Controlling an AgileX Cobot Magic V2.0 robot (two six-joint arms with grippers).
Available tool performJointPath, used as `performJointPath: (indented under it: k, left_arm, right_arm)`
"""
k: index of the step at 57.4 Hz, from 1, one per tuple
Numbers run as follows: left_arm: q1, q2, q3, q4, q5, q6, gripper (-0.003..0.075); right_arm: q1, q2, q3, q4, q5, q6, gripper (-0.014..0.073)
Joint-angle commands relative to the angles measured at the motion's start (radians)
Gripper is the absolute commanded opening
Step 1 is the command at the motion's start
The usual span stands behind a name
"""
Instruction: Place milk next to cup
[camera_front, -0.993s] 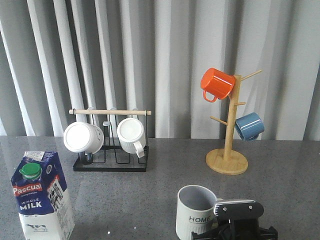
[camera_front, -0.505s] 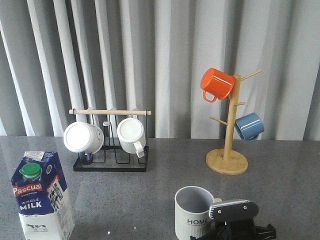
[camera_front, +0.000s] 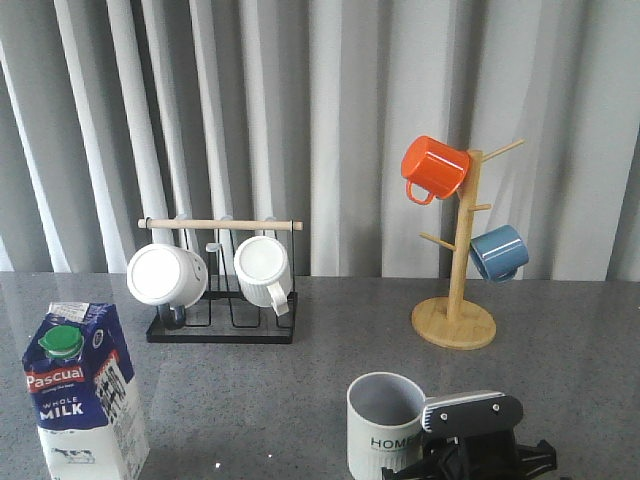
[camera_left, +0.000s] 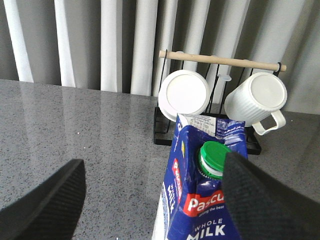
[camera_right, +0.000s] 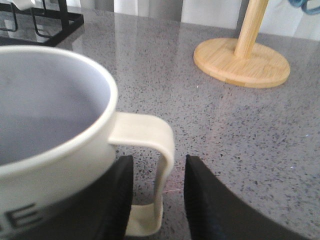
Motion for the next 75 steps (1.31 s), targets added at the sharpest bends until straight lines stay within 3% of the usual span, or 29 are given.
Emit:
performJointPath:
  k: [1,12,24,31,40,45,63,68,75]
  left_arm:
    - [-0.008,-0.005,-0.035,-0.006,-0.072,0.001,0.0534]
    - [-0.008,-0.005,-0.035,-0.006,-0.072,0.001,0.0534]
    - [-0.008,-0.005,-0.035,-0.006,-0.072,0.001,0.0534]
    - [-0.008,-0.005,-0.035,-0.006,-0.072,0.001,0.0534]
    - [-0.008,-0.005,-0.035,-0.006,-0.072,0.001,0.0534]
    - [-0.008,-0.005,-0.035,-0.006,-0.072,0.001,0.0534]
    - [-0.008,-0.005,-0.035,-0.006,-0.072,0.001,0.0534]
    - [-0.008,-0.005,-0.035,-0.006,-0.072,0.001,0.0534]
    - [-0.008,-0.005,-0.035,-0.006,-0.072,0.001,0.0534]
  right_arm:
    - [0.002,-0.073,0.026,-0.030,-0.079,-0.016,0.0269]
    - [0.002,-0.173,0.156,-0.084,-0.108,-0.016,0.0269]
    - [-0.013,-0.386,0.230,-0.103,-0.036,-0.079,0.0269]
    - [-0.095,-0.511,0.230,-0.117,0.105,-0.138,0.0264]
    - [-0.242,-0.632,0.230,-0.194,0.228,-0.108,0.0246]
    - [-0.342,-0.692,0.230,-0.334,0.254,0.012,0.0237]
    - [-0.707,-0.849,0.229,-0.886,0.375,0.646,0.0234]
    - [-0.735,-0.856,0.229,-1.024,0.376,0.772,0.0190]
    - [-0.736,-0.873,0.229,-1.176,0.374,0.871,0.0044]
